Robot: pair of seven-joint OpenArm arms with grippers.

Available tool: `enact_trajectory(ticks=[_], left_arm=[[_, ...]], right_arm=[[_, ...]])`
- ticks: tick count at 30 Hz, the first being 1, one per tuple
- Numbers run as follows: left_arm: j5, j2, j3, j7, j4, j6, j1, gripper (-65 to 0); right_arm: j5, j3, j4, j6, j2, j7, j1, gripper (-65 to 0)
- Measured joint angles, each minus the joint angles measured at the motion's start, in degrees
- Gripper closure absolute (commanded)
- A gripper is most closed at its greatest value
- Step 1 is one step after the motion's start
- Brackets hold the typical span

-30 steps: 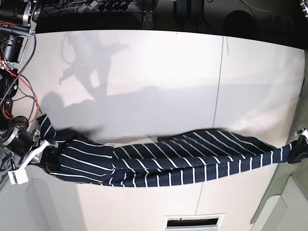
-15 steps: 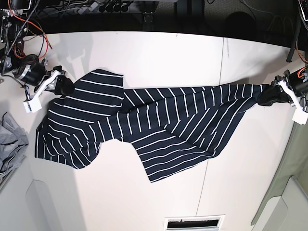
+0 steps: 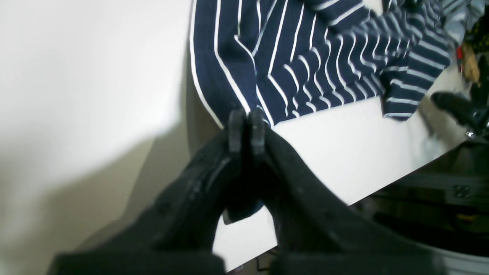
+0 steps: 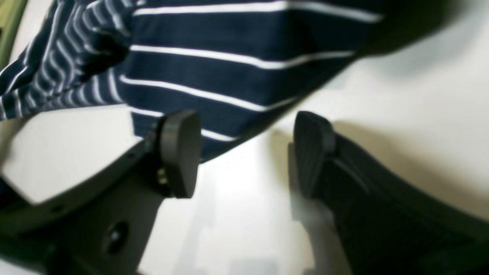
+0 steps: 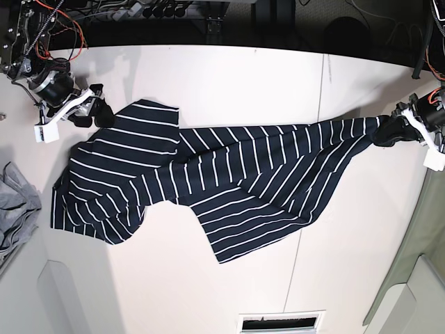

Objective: Layout the t-shirt on the table in an organized manner, then fold the t-shirt properly
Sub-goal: 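Lower the stretched shirt onto the table and release both grippers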

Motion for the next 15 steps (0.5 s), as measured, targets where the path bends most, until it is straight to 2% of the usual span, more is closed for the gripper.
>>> enact_trajectory(ticks=[6, 11, 15], left_arm=[[1.27, -0.02, -0.02, 0.0, 0.0, -0.02, 0.02, 0.0], [1.25, -0.02, 0.0, -1.51, 0.0, -0.02, 0.02, 0.0], [4.63, -0.02, 0.0, -2.01, 0.0, -0.02, 0.02, 0.0]], right_arm=[[-4.35, -0.42, -3.41, -1.05, -2.01, 2.64, 1.86, -37.8], [-5.77, -0.33, -8.22, -1.11, -1.14, 3.96, 4.83, -37.8], [-7.58, -0.17, -8.22, -1.09, -1.11, 5.66, 4.74, -37.8]])
